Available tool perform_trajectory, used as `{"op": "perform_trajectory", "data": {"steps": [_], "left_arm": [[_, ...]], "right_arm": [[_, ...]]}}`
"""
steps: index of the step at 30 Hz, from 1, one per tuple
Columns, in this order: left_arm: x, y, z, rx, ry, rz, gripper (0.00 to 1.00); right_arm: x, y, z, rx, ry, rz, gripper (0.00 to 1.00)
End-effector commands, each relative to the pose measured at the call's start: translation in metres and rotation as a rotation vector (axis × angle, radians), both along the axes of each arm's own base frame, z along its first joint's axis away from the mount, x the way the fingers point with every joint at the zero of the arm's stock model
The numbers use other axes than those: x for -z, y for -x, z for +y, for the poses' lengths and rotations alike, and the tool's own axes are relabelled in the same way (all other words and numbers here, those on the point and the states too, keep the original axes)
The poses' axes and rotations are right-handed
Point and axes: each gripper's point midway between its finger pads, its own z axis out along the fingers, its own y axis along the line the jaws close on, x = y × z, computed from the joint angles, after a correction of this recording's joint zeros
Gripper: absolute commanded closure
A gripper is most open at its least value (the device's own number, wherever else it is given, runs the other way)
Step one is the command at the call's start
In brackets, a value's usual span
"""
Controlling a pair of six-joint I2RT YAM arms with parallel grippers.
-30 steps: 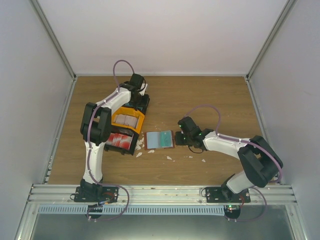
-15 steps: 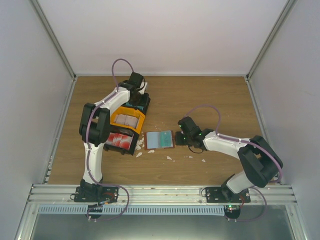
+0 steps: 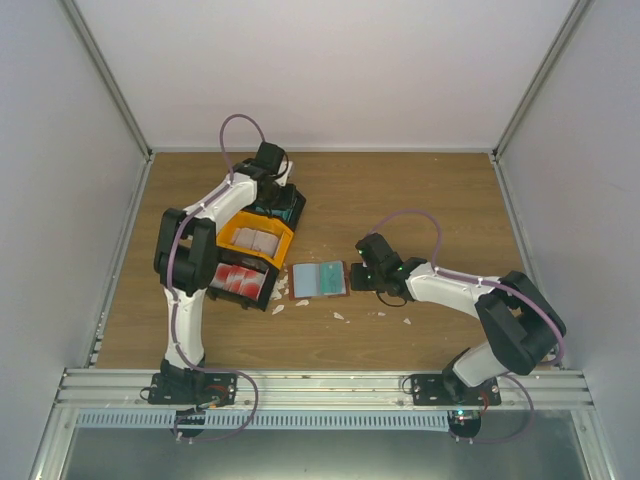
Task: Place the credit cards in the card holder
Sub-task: Pick up the credit card from the storage box.
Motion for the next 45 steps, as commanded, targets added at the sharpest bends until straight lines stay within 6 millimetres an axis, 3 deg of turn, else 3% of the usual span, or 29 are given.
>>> {"op": "perform_trajectory", "data": {"steps": [1, 6, 11, 16, 21, 25, 29, 35, 41, 45], "left_arm": [[-0.050, -0.005, 0.008, -0.032, 0.007, -0.117, 0.98], [-0.099, -0.002, 0.018, -0.084, 0.023, -0.244, 1.00], [-0.153, 0.023, 0.014, -0.071, 0.144, -0.342, 1.00], [-0.202, 0.074, -0.010, 0.010, 0.432, -0.377, 1.00], [-0.233, 0.135, -0.037, 0.135, 0.780, -0.325, 1.00], [-0.243, 0.173, -0.047, 0.199, 0.972, -0.253, 1.00], [-0.253, 0.194, -0.051, 0.246, 1.046, -0.230, 1.00], [-0.257, 0.210, -0.057, 0.286, 1.112, -0.153, 1.00], [-0.256, 0.214, -0.059, 0.303, 1.122, -0.124, 1.00], [-0.256, 0.216, -0.058, 0.307, 1.118, -0.126, 1.00]], "right_arm": [[-0.010, -0.005, 0.000, 0.009, -0.006, -0.039, 0.68], [-0.039, -0.011, 0.004, 0.011, -0.061, -0.113, 0.67], [-0.089, -0.017, 0.013, -0.007, -0.192, -0.225, 0.60], [-0.149, -0.012, 0.025, -0.073, -0.404, -0.338, 0.40], [-0.211, 0.001, 0.040, -0.193, -0.613, -0.441, 0.15], [-0.254, 0.012, 0.053, -0.268, -0.788, -0.490, 0.11], [-0.265, 0.014, 0.064, -0.294, -0.868, -0.444, 0.19], [-0.275, 0.028, 0.088, -0.428, -1.024, -0.349, 0.49], [-0.290, 0.029, 0.094, -0.464, -1.101, -0.343, 0.71], [-0.290, 0.028, 0.094, -0.456, -1.107, -0.337, 0.78]]}}
